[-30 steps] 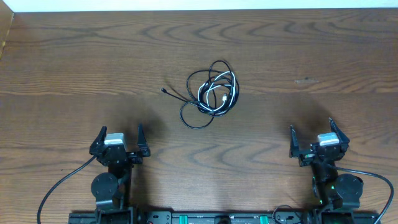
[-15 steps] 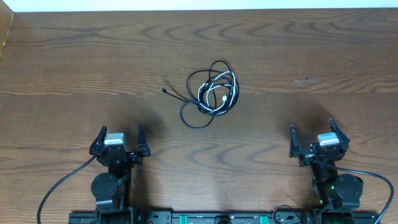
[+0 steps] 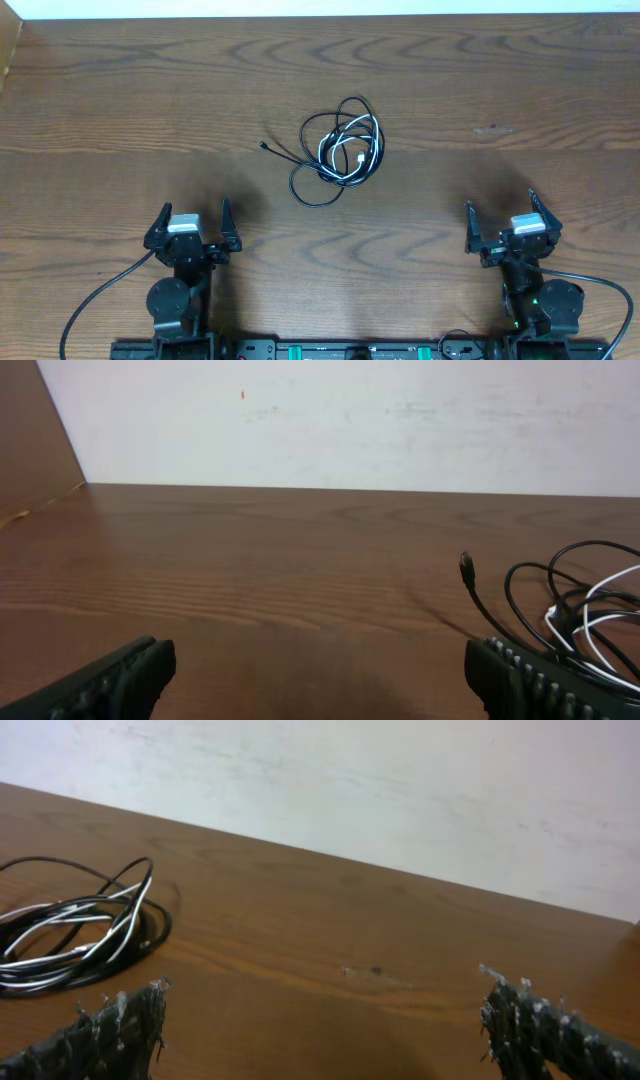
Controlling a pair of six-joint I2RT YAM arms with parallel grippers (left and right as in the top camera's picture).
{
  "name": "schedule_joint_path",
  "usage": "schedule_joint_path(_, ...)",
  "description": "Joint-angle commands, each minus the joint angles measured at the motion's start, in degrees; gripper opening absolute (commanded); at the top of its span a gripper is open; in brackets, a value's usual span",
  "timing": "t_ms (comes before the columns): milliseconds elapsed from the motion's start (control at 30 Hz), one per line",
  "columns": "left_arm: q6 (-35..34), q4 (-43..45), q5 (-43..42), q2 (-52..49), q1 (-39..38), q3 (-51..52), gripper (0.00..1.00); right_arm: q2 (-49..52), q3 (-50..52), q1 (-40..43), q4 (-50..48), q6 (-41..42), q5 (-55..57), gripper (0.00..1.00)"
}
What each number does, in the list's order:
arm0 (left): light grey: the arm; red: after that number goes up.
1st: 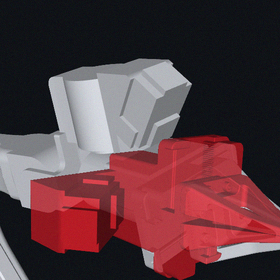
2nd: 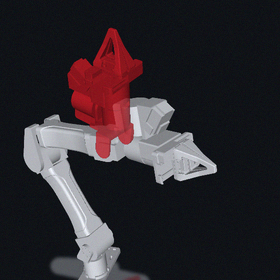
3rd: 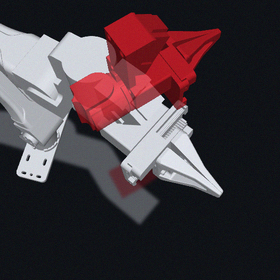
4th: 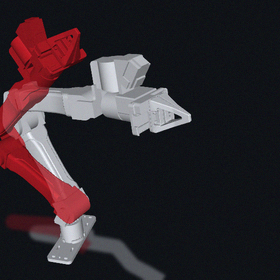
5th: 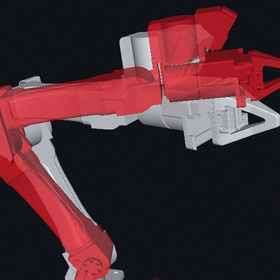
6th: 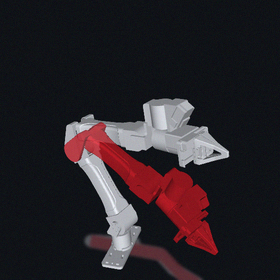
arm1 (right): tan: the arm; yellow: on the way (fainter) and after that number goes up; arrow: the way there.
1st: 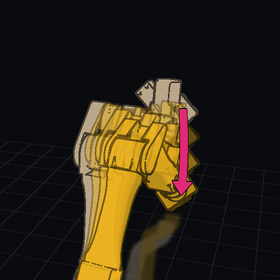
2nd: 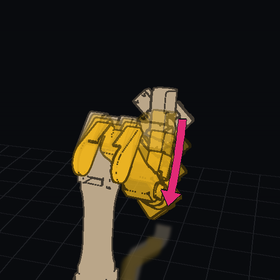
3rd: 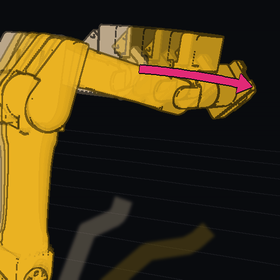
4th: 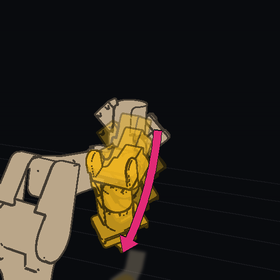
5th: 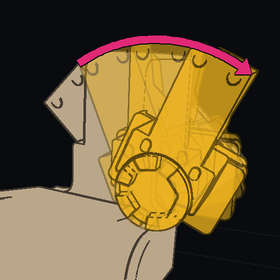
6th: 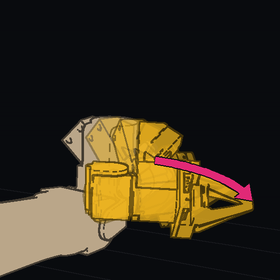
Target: Untangle cables
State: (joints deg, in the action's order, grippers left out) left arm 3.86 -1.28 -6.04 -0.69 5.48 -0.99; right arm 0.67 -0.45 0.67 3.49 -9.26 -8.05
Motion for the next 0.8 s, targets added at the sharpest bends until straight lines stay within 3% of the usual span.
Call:
schedule_joint_path(0, 0.0, -2.3, -0.6, 0.1, -0.1, 0.8, 0.98, -0.3, 0.1, -0.1, -1.6, 0.5, 0.0, 0.99)
schedule_joint_path(400, -0.1, -0.2, -2.8, 0.1, -0.1, 0.4, 0.98, -0.1, 0.1, -0.1, -0.3, 0.4, 0.0, 0.99)
schedule_joint_path(633, -5.7, 0.0, -9.3, -1.7, -0.1, -4.7, 0.98, 0.5, -2.8, -0.1, -1.3, 0.5, -3.7, 0.99)
schedule_joint_path(767, -5.6, -0.5, -10.4, -8.7, -0.1, -12.6, 0.98, 4.7, -9.3, -0.1, -0.7, 0.5, -4.0, 0.99)
